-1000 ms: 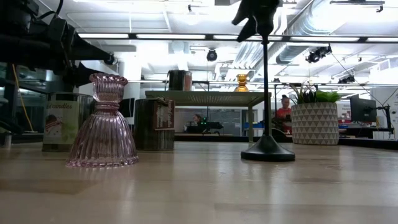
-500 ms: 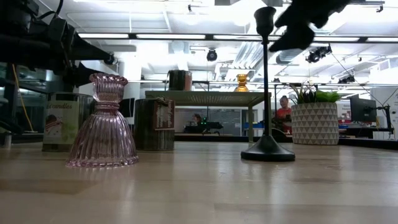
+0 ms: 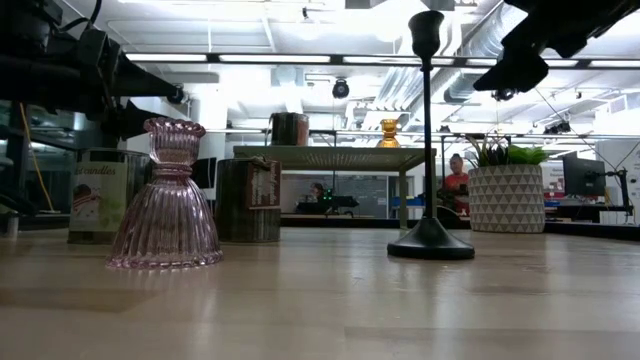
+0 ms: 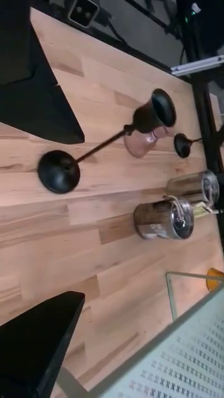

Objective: Pick & Place candle stick holders
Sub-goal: Put the orange candle holder on the shelf

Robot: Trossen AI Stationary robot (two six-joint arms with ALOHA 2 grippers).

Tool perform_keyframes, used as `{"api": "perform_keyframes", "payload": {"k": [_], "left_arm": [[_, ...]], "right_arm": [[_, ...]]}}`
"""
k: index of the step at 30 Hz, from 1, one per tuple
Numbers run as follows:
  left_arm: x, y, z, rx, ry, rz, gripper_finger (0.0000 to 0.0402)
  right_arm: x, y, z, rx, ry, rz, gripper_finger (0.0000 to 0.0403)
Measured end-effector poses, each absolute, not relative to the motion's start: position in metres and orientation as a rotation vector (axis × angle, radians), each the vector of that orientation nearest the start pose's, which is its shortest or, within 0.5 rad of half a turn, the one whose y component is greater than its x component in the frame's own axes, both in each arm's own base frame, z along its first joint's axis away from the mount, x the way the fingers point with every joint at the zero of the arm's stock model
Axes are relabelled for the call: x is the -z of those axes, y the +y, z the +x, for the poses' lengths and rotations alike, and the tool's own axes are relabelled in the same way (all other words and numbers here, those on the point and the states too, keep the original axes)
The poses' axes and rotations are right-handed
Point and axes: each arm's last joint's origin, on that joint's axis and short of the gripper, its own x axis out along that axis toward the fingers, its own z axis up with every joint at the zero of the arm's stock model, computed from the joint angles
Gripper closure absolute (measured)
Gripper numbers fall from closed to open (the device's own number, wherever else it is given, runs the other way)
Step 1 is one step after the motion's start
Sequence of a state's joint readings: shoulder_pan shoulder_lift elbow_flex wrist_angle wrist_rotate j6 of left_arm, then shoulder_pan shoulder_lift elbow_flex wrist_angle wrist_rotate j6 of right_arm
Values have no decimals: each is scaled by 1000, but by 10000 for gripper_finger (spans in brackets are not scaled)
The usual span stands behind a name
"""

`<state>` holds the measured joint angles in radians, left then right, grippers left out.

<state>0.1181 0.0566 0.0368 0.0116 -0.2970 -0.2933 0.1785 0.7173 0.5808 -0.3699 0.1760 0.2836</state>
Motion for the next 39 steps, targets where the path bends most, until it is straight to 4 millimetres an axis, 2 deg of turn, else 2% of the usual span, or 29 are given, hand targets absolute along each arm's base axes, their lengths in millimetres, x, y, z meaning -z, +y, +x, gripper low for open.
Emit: {"api": "perform_keyframes", "payload": {"k": [31, 39], "left_arm": [[-173, 20, 96, -412, -63, -289, 11], [-174, 20, 97, -396, -68, -290, 11]], "right_arm": [[-256, 24, 154, 88, 498, 176, 3], [-256, 24, 154, 107, 496, 251, 3]]}}
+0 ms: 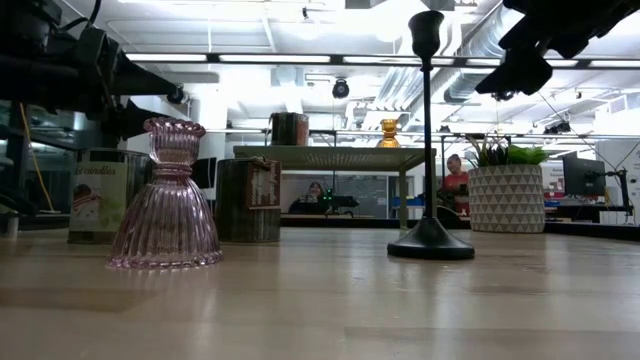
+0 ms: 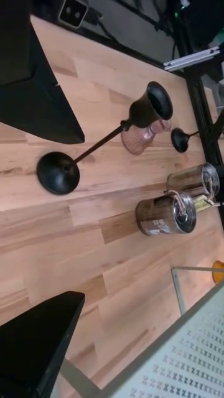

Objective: Pick & Place candle stick holders
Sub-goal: Put the orange candle holder on the shelf

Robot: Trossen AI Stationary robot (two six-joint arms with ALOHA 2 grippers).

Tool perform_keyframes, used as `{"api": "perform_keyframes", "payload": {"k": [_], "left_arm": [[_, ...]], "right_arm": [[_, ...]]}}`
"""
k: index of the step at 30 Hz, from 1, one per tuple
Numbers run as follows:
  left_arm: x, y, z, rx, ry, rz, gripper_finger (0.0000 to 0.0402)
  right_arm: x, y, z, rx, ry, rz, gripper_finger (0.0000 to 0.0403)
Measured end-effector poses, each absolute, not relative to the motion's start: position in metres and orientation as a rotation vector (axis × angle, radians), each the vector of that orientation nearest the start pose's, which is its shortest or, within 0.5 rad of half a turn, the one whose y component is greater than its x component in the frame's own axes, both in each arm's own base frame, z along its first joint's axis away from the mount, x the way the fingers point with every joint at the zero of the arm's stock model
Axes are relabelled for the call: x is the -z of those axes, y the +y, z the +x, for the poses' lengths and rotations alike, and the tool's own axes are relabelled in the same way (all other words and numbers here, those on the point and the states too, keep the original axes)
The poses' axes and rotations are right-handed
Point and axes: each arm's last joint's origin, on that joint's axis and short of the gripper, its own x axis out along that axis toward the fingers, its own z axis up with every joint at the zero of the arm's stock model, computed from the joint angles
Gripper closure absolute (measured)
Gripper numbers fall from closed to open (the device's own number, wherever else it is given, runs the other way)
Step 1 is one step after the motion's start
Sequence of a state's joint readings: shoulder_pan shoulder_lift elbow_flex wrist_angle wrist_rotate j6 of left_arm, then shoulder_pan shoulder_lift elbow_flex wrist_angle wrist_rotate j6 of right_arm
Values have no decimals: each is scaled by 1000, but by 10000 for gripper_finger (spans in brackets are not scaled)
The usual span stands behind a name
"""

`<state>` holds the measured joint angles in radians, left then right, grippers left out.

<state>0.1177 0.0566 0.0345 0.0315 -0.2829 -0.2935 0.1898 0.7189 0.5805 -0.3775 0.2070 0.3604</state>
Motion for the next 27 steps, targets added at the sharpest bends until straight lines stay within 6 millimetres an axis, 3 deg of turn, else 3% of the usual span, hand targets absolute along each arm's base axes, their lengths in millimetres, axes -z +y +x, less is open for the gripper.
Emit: {"api": "perform_keyframes", "payload": {"k": [14, 21, 27], "left_arm": [[-176, 14, 98, -199, -58, -295, 11], [-175, 14, 98, -198, -50, -298, 11], [-178, 18, 96, -327, -66, -294, 11]], "right_arm": [[-256, 23, 154, 119, 492, 289, 3], [-256, 23, 154, 120, 492, 289, 3], [-256, 23, 154, 120, 493, 289, 3]]}}
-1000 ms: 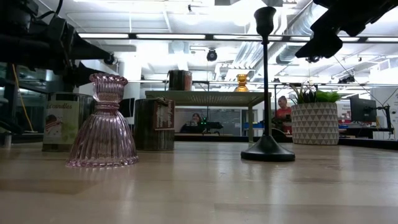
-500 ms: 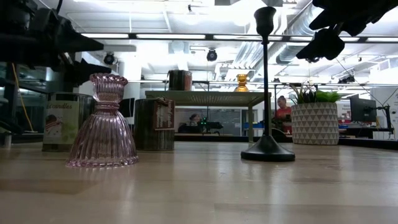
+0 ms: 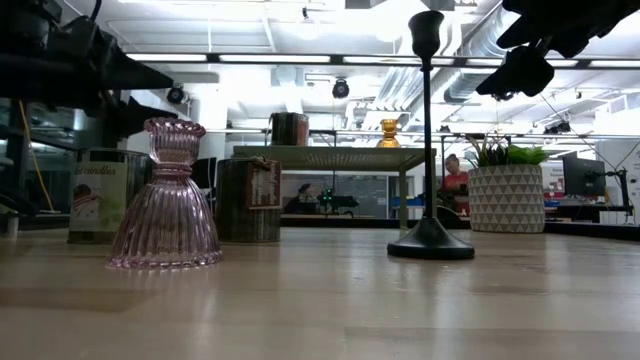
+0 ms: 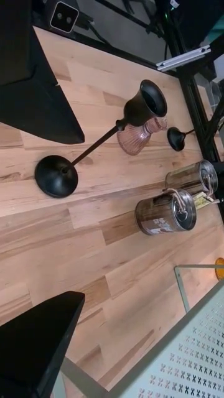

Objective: Pick & Place candle stick holders
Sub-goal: Put the orange candle holder on the shelf

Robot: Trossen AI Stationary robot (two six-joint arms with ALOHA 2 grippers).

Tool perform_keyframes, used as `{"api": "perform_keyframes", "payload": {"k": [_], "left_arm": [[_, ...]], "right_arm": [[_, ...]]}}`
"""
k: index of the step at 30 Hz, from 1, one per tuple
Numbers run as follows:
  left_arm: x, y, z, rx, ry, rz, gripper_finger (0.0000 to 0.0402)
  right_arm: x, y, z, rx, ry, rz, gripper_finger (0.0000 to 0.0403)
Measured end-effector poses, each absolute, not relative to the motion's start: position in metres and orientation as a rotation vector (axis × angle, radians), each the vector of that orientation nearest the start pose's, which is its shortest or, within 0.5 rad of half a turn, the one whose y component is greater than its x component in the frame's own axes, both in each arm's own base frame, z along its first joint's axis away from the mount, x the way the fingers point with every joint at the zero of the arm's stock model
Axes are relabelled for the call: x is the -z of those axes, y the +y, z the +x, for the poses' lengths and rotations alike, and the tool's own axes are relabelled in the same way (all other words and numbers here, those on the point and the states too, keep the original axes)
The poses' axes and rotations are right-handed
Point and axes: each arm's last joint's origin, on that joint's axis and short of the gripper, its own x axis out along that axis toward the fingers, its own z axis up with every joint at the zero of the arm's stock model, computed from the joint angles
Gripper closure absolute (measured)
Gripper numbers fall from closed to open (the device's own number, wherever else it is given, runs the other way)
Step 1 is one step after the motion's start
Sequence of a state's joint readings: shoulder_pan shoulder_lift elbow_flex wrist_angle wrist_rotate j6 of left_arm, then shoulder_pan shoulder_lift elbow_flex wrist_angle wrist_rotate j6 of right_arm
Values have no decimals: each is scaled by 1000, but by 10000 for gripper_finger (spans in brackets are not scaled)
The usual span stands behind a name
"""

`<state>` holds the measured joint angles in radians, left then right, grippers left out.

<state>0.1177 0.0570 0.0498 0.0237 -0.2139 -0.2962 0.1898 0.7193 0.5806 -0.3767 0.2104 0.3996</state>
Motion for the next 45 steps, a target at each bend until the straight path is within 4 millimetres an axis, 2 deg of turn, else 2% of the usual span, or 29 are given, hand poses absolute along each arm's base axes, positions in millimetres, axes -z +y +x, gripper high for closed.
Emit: {"api": "perform_keyframes", "payload": {"k": [6, 10, 13, 20, 24, 30, 36, 45], "left_arm": [[-202, 21, 92, -485, -31, -285, 11], [-218, 24, 96, -596, 16, -322, 11], [-225, 27, 102, -692, 91, -370, 11], [-246, 33, 129, -838, 257, -457, 11], [-264, 45, 141, -958, 392, -512, 11], [-284, 77, 151, -1069, 603, -637, 11], [-282, 103, 144, -1148, 747, -735, 11], [-276, 132, 124, -1252, 745, -909, 11]], "right_arm": [[-256, 23, 154, 132, 490, 285, 3], [-256, 21, 154, 215, 467, 324, 3], [-256, 20, 154, 271, 446, 375, 3], [-256, 20, 154, 283, 440, 413, 3], [-256, 19, 154, 306, 429, 466, 3], [-256, 19, 154, 322, 423, 470, 3], [-256, 19, 154, 322, 424, 468, 3], [-256, 19, 154, 319, 425, 469, 3]]}}
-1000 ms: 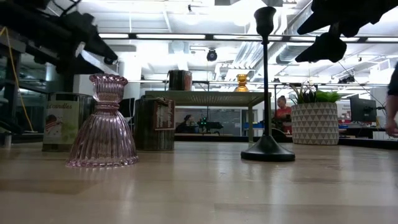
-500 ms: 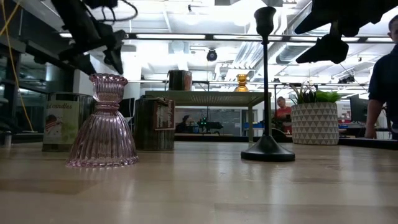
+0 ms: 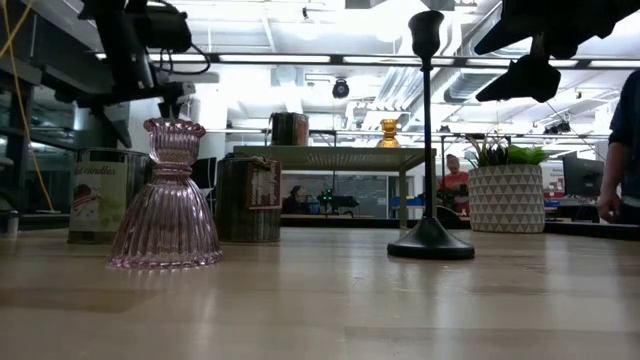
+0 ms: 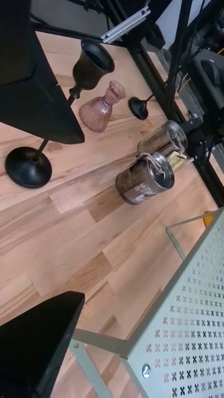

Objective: Pick & Place candle stick holders
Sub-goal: Put the orange candle holder on the shelf

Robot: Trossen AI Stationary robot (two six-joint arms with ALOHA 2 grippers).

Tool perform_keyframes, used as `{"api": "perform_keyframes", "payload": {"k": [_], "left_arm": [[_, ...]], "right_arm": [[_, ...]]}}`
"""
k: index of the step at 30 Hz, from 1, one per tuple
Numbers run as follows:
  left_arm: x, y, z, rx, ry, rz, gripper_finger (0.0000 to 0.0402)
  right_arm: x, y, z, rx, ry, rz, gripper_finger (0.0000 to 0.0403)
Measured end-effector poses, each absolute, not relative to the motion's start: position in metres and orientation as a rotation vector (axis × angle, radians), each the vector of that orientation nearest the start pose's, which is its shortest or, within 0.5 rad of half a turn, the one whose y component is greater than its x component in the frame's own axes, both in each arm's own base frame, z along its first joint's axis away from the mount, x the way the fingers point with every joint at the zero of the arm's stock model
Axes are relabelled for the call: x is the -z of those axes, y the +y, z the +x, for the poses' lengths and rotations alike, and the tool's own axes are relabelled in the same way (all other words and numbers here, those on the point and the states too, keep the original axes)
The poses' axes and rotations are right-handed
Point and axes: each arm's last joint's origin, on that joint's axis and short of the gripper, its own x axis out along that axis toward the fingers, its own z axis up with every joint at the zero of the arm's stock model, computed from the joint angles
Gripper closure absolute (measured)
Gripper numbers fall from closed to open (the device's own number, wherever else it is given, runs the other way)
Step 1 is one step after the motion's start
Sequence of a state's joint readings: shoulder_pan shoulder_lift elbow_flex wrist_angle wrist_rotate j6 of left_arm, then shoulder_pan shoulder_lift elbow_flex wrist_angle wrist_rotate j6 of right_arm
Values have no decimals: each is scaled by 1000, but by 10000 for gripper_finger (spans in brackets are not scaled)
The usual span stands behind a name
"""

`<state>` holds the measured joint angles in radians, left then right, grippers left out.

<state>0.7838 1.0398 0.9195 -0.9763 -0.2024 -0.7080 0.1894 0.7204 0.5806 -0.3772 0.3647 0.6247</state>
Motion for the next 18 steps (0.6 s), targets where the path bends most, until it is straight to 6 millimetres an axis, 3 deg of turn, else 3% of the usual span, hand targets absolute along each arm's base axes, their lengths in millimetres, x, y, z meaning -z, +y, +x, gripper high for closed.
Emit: {"api": "perform_keyframes", "payload": {"k": [7, 18], "left_arm": [[-265, 150, 118, -1268, 802, -971, 11], [-246, 170, 133, -1295, 857, -964, 11]], "right_arm": [[-256, 19, 154, 319, 425, 468, 3], [-256, 19, 154, 319, 425, 468, 3]]}}
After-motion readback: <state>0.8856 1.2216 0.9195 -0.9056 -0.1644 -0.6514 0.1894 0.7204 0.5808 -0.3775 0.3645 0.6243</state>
